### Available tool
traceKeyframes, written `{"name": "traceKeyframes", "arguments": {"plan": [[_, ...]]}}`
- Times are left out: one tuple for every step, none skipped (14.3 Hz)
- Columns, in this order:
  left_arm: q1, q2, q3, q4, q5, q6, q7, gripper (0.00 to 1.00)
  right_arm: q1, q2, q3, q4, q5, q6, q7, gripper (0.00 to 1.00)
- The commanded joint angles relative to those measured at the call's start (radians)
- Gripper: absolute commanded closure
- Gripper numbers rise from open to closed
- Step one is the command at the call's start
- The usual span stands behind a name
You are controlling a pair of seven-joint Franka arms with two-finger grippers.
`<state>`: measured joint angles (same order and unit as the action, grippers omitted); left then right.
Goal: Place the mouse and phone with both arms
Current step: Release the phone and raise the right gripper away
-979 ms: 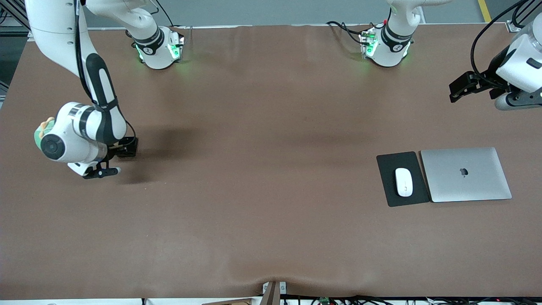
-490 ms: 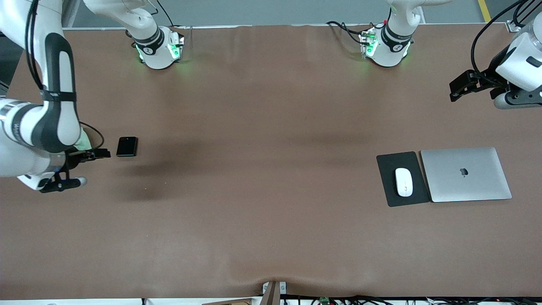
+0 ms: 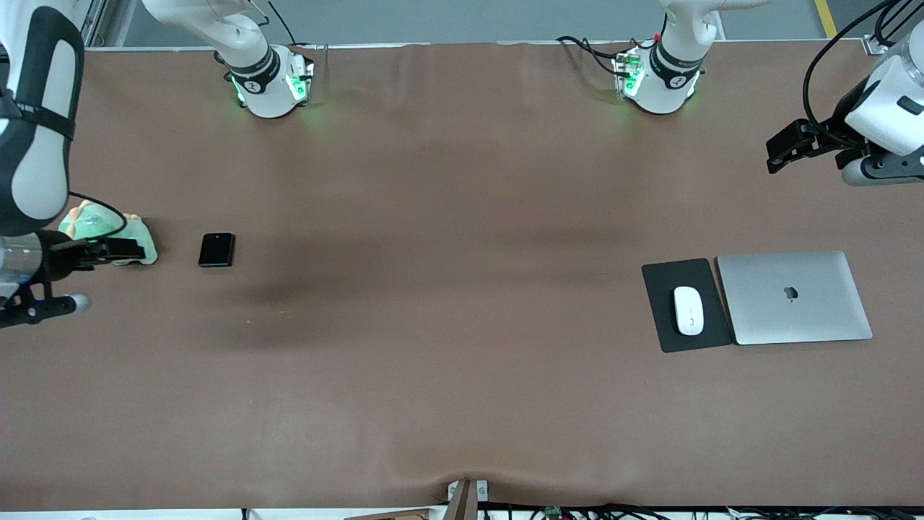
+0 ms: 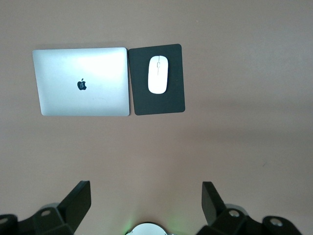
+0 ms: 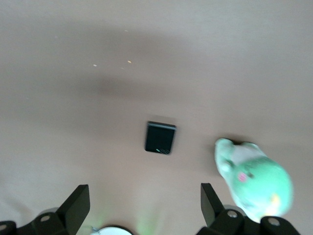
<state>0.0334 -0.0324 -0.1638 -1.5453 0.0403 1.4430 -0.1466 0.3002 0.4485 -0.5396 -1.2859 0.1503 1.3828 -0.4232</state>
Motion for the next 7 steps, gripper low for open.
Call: {"name": "traceKeyframes", "arguments": {"plan": [[0.008, -0.02, 0.003, -0.009, -0.023, -0.009, 0.027, 0.0, -0.02, 0.0, 0.009, 0.109, -0.067, -0.051, -0.006, 0.0], [0.008, -0.021, 0.003, -0.009, -0.023, -0.009, 0.027, 0.0, -0.023, -0.004, 0.007, 0.143, -0.075, -0.051, -0.006, 0.0], [0.008, -0.021, 0.003, -0.009, -0.023, -0.009, 0.027, 0.0, -0.033, -0.004, 0.007, 0.187, -0.075, -0.048, -0.006, 0.0], [0.008, -0.021, 0.003, -0.009, -0.023, -0.009, 0.027, 0.0, -0.045, -0.004, 0.009, 0.218, -0.074, -0.05, -0.009, 0.0], [0.008, -0.021, 0.003, -0.009, -0.023, -0.01, 0.027, 0.0, -0.047, -0.016, 0.009, 0.224, -0.074, -0.054, -0.011, 0.0], [0.008, -0.021, 0.003, -0.009, -0.023, -0.009, 0.027, 0.0, -0.049, -0.028, 0.009, 0.224, -0.074, -0.073, -0.011, 0.0], [0.008, -0.021, 0.003, -0.009, -0.023, -0.01, 0.027, 0.0, -0.047, -0.031, 0.01, 0.226, -0.074, -0.091, -0.011, 0.0]]}}
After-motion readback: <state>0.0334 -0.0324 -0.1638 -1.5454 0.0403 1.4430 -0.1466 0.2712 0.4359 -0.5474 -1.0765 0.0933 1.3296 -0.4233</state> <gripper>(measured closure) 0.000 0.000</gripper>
